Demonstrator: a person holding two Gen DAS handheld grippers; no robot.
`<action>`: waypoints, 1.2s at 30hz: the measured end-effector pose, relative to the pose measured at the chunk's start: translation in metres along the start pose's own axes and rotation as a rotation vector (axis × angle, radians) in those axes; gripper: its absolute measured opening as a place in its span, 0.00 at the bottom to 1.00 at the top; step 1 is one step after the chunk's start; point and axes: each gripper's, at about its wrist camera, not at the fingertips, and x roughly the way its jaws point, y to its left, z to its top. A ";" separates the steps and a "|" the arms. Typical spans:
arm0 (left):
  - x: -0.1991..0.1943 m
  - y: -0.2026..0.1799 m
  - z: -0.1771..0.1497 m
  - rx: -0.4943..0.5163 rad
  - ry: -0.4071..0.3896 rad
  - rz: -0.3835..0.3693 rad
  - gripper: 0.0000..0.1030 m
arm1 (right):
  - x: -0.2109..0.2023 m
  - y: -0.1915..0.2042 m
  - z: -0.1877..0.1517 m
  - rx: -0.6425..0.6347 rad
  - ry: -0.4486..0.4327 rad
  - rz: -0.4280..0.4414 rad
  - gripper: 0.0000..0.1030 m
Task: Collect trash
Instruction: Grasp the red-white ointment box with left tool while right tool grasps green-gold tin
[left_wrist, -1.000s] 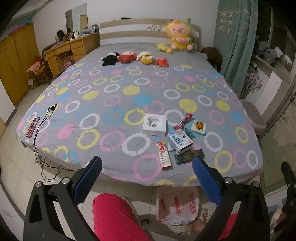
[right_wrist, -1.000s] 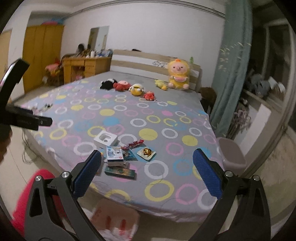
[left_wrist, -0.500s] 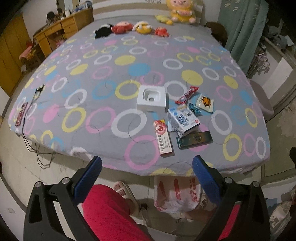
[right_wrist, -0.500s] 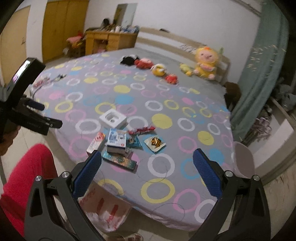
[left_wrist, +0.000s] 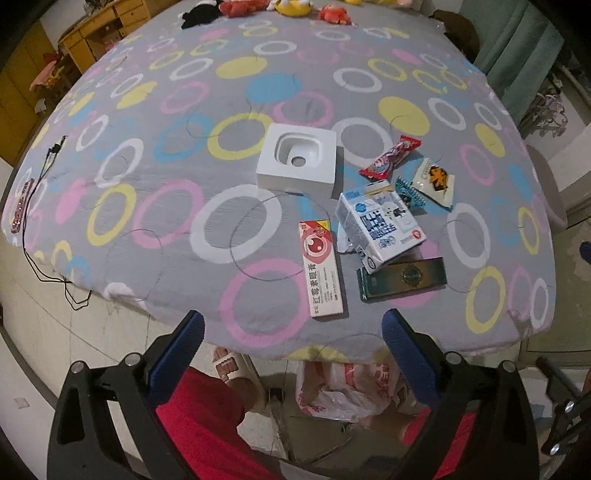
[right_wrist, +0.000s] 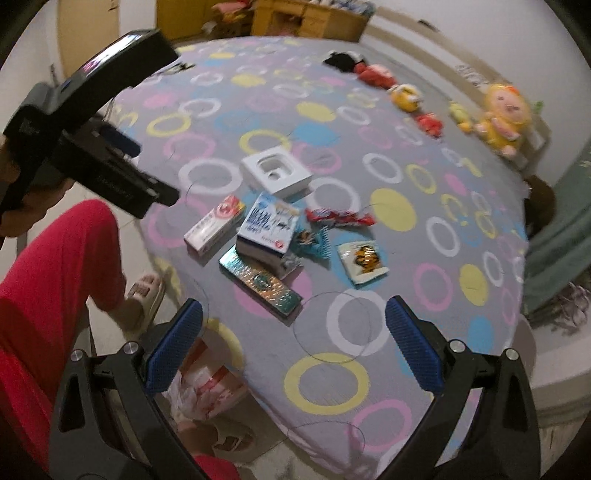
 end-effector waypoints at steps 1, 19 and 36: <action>0.006 -0.001 0.002 0.000 0.009 -0.004 0.91 | 0.008 -0.002 0.001 -0.014 0.010 0.018 0.94; 0.090 -0.002 0.023 -0.034 0.151 0.011 0.88 | 0.112 -0.009 0.002 -0.223 0.149 0.271 0.94; 0.133 -0.008 0.023 -0.010 0.204 0.012 0.84 | 0.172 -0.007 -0.015 -0.288 0.240 0.303 0.89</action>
